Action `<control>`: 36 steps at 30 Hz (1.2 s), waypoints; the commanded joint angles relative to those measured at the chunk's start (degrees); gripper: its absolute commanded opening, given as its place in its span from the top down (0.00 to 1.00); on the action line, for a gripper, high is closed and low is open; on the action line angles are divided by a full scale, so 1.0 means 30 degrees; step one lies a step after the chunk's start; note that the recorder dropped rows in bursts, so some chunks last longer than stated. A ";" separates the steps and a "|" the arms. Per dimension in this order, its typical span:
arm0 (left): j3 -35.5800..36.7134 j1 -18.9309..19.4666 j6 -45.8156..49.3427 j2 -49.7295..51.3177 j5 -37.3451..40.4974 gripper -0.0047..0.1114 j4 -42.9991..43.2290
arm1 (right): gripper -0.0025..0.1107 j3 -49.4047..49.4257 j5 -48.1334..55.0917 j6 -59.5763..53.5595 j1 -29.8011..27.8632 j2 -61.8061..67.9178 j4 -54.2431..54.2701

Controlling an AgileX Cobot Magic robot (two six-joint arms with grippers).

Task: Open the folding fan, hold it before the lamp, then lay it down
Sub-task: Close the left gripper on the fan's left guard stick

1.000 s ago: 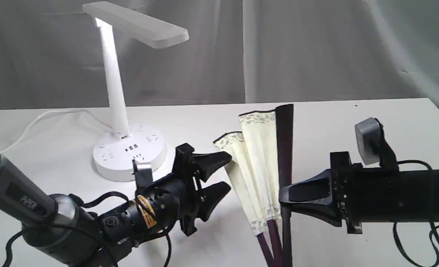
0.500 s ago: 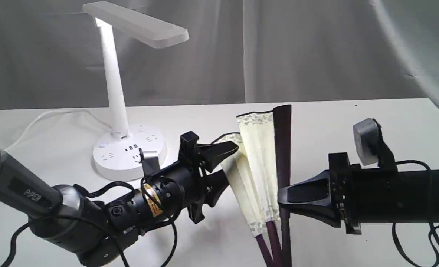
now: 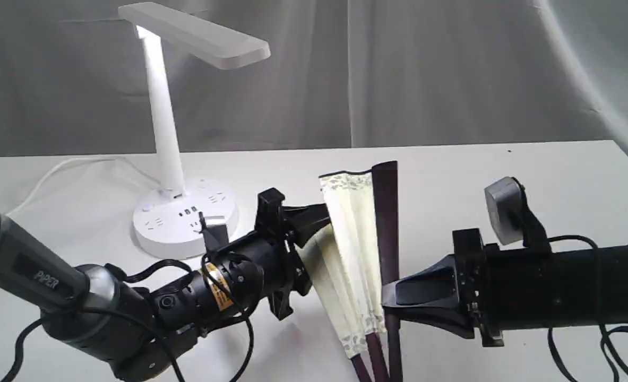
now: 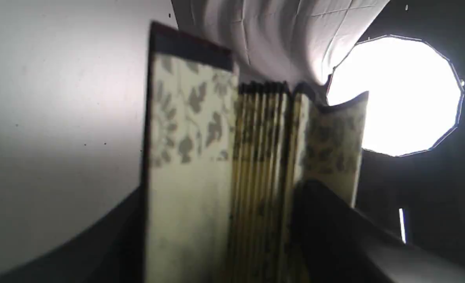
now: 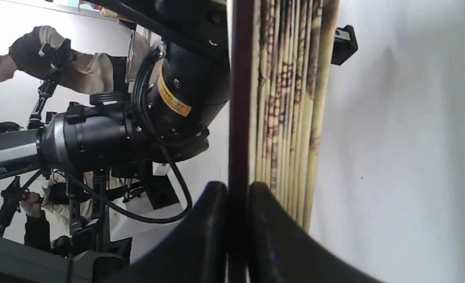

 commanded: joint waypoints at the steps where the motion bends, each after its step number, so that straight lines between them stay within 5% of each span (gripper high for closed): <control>1: -0.0070 -0.0075 -0.0173 -0.0059 -0.0254 0.62 0.0446 | 0.98 0.0120 0.0447 -0.0268 0.0110 -0.0249 0.0329; 9: -0.0070 -0.0075 -0.0173 -0.0059 -0.0254 0.96 0.0877 | 0.98 0.0120 0.0447 -0.0268 0.0110 -0.0249 0.0283; 12: -0.0070 -0.0075 -0.0299 -0.0059 -0.0254 0.96 0.1324 | 0.96 0.0120 0.0447 -0.0234 0.0110 -0.0249 0.0294; 19: -0.0070 0.0077 -0.1550 -0.0103 -0.0254 0.96 0.1741 | 0.73 0.0120 0.0447 -0.0044 0.0110 -0.0249 0.0383; 30: -0.0070 0.0372 -0.1640 -0.0103 -0.0254 0.96 0.3378 | 0.71 0.0120 0.0447 0.0009 0.0110 -0.0249 0.2551; 36: -0.0070 0.0372 -0.2354 -0.0103 -0.0254 0.96 0.3863 | 0.61 0.0120 -0.1223 0.0521 0.0110 -0.0249 0.2877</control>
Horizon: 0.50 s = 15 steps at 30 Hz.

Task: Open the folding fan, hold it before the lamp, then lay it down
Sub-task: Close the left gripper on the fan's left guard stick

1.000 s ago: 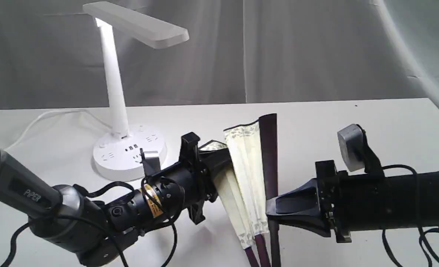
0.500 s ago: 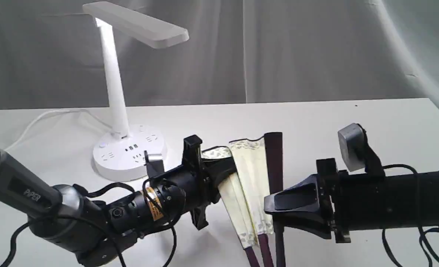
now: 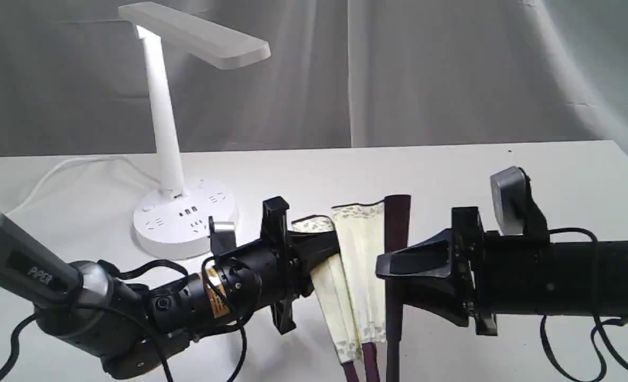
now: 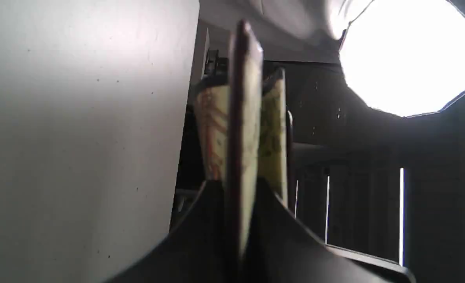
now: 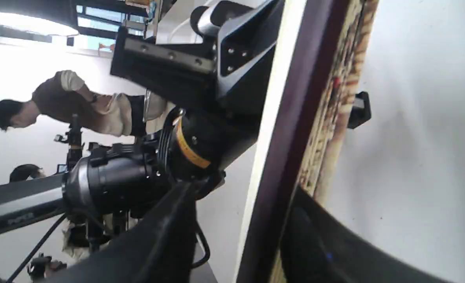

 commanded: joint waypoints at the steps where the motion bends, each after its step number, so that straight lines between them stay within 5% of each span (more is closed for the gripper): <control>1: -0.0033 -0.0035 -0.0468 -0.0103 -0.0178 0.96 0.0605 | 0.60 0.0090 -0.1000 0.0088 0.0028 -0.0249 0.0728; 15: -0.0033 -0.0035 -0.0569 -0.1066 -0.0178 0.96 0.0950 | 0.63 -0.0833 -0.2592 0.0805 0.0028 -0.0249 0.0728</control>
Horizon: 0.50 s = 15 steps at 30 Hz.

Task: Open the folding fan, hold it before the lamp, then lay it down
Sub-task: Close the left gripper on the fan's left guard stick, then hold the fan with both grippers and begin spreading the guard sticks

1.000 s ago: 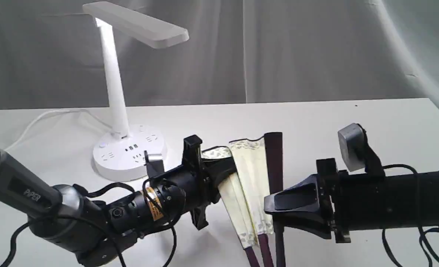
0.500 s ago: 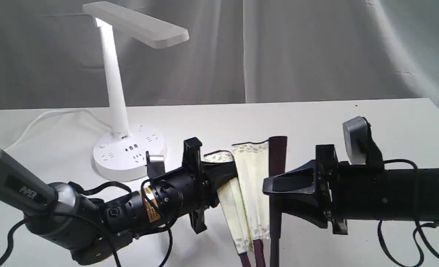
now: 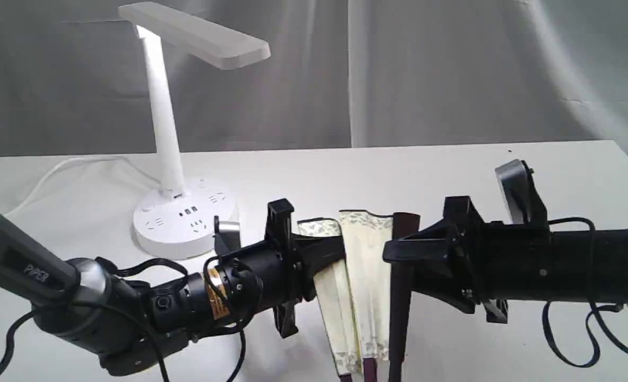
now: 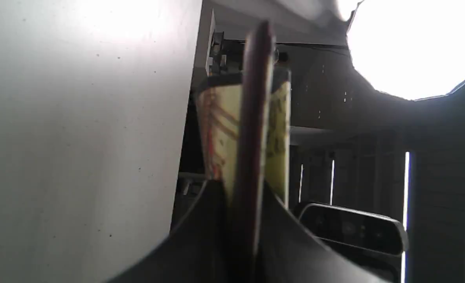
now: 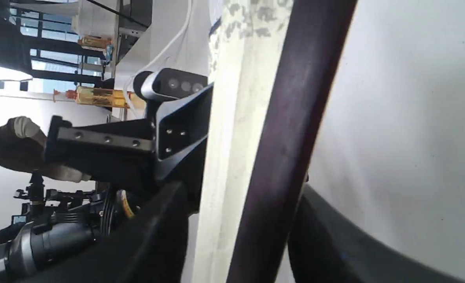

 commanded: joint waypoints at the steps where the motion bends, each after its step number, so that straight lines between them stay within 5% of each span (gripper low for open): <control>1: -0.0033 -0.0035 -0.0124 -0.0732 -0.0298 0.96 0.0042 | 0.64 -0.0144 -0.0141 0.0151 0.0028 -0.0249 0.0218; 6: -0.0033 -0.0035 -0.0124 -0.0780 -0.0298 0.96 0.0213 | 0.73 -0.0144 -0.0107 0.0151 0.0028 -0.0215 0.0218; 12: -0.0033 -0.0035 -0.0124 -0.0780 -0.0298 0.96 0.0597 | 0.98 -0.0144 -0.0107 -0.0049 0.0028 -0.0215 0.0218; 15: -0.0033 0.0014 -0.0124 -0.0780 -0.0298 0.96 0.0477 | 0.98 -0.0144 -0.0107 -0.0124 0.0028 -0.0215 0.0218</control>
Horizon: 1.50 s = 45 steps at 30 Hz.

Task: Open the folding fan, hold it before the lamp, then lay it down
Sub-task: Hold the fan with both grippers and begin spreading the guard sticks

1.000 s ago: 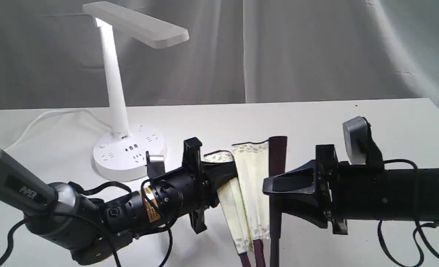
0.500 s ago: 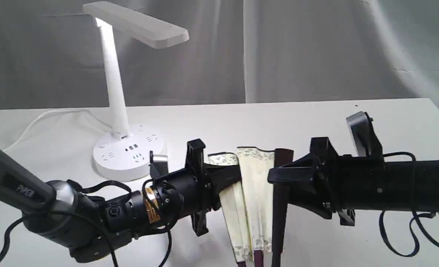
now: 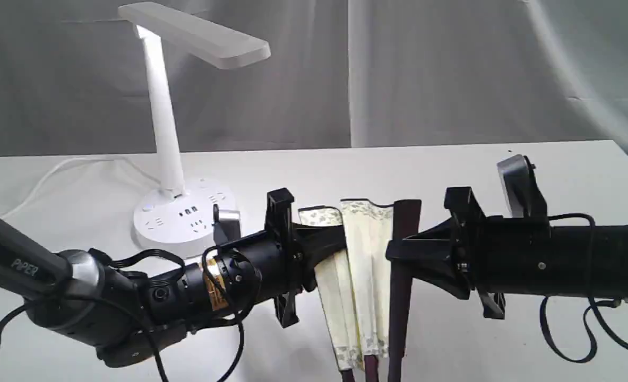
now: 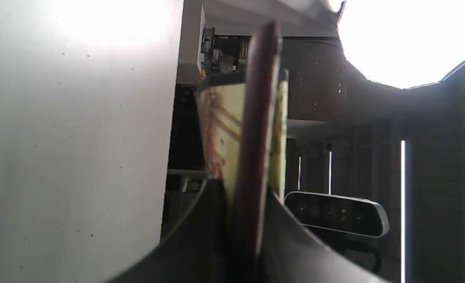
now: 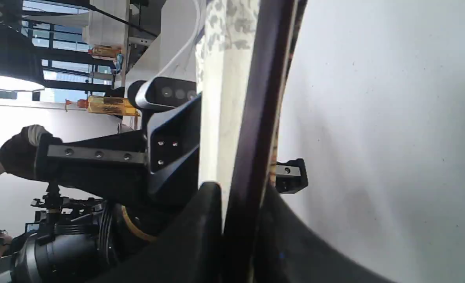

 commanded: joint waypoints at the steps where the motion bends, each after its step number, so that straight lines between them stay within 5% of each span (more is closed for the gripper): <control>1: -0.0033 0.0048 -0.0207 -0.0266 -0.0418 0.96 0.0225 | 0.98 -0.0070 -0.0189 -0.0465 0.0028 -0.0215 -0.0258; 13: -0.0033 0.0455 -0.0168 -0.0266 -0.0418 0.73 0.0839 | 0.98 -0.0070 -0.0189 -0.0465 0.0028 -0.0215 -0.0258; 24: -0.0033 0.0963 -0.0246 -0.0266 -0.0418 0.74 0.2363 | 0.98 -0.0070 -0.0226 -0.0465 0.0028 -0.0215 -0.0258; 30: -0.0033 0.1186 -0.0683 -0.0266 -0.0418 0.96 0.2830 | 0.98 -0.0070 -0.0635 -0.0465 -0.0054 -0.0215 -0.0258; 32: -0.0033 0.1186 -0.0730 -0.0266 -0.0418 0.95 0.2830 | 0.98 -0.0070 -0.0844 -0.0465 -0.0054 -0.0215 -0.0258; 45: -0.0033 0.1186 -0.1235 -0.0266 -0.0418 0.68 0.2830 | 0.98 -0.1386 -0.1201 0.0660 -0.0054 -0.0215 -0.0258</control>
